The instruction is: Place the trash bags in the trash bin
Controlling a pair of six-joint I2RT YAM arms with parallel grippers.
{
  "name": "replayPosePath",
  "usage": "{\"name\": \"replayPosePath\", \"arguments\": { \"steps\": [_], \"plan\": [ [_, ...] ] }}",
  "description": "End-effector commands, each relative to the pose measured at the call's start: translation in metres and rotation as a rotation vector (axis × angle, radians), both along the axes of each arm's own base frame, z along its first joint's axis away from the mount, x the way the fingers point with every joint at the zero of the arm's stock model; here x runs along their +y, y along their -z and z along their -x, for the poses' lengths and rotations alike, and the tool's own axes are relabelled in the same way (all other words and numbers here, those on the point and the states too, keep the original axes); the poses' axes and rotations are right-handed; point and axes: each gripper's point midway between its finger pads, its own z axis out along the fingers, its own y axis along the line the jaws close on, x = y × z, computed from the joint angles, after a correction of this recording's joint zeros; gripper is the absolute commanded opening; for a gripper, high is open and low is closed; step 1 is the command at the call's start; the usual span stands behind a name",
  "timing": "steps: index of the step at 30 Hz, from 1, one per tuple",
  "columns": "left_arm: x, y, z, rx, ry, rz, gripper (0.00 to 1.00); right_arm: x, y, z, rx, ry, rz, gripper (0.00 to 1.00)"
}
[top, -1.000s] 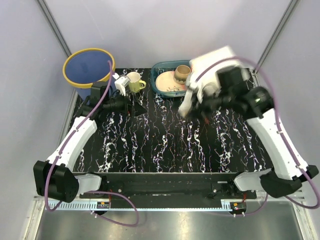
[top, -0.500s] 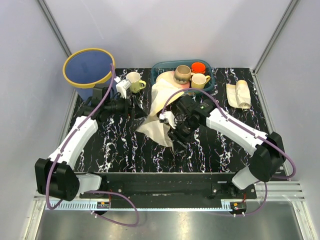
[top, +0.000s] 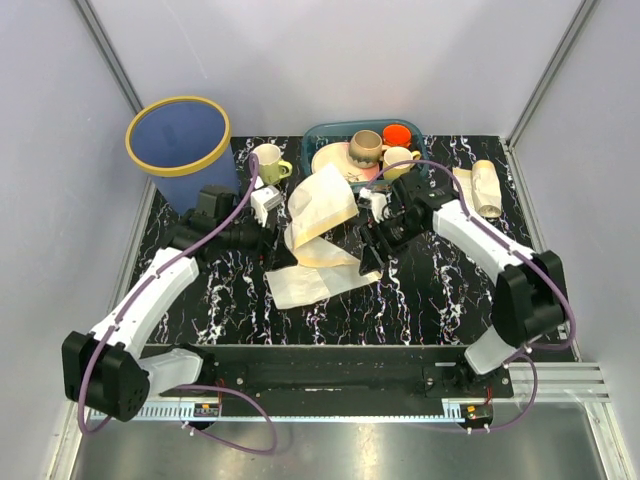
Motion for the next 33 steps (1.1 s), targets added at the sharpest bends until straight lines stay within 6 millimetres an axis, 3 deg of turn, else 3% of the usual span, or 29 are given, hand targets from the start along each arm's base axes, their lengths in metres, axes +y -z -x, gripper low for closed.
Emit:
{"name": "replayPosePath", "arguments": {
  "steps": [1, 6, 9, 10, 13, 19, 24, 27, 28, 31, 33],
  "plan": [
    [0.000, 0.004, -0.013, -0.029, 0.000, -0.013, 0.81, 0.022, 0.013, -0.040, -0.163, -0.030, 0.020, 0.82],
    [0.010, 0.010, -0.033, 0.094, -0.160, 0.044, 0.81, 0.041, 0.035, -0.077, -0.333, -0.083, 0.130, 0.83],
    [0.019, 0.015, -0.039, 0.148, -0.247, 0.060, 0.81, 0.059, 0.035, -0.080, -0.414, -0.118, 0.170, 0.84],
    [0.021, 0.014, -0.043, 0.145, -0.271, 0.068, 0.81, 0.074, 0.034, -0.074, -0.452, -0.151, 0.172, 0.84],
    [0.021, 0.013, -0.045, 0.156, -0.292, 0.089, 0.81, 0.084, 0.048, -0.071, -0.522, -0.185, 0.234, 0.89],
    [0.023, 0.020, -0.044, 0.205, -0.308, 0.099, 0.80, 0.077, 0.086, -0.089, -0.566, -0.220, 0.377, 0.85],
    [0.019, 0.029, -0.031, 0.292, -0.332, 0.160, 0.80, 0.064, 0.108, -0.071, -0.499, -0.248, 0.401, 0.82],
    [0.017, 0.042, -0.024, 0.367, -0.372, 0.172, 0.78, 0.052, 0.114, -0.070, -0.450, -0.209, 0.400, 0.72],
    [0.016, 0.052, -0.019, 0.399, -0.381, 0.163, 0.78, 0.048, 0.116, -0.068, -0.419, -0.199, 0.406, 0.55],
    [0.013, 0.061, -0.015, 0.411, -0.400, 0.150, 0.77, 0.046, 0.112, -0.063, -0.344, -0.186, 0.378, 0.21],
    [0.011, 0.063, -0.015, 0.401, -0.408, 0.137, 0.77, 0.050, 0.096, -0.062, -0.326, -0.178, 0.331, 0.12]
  ]
}}
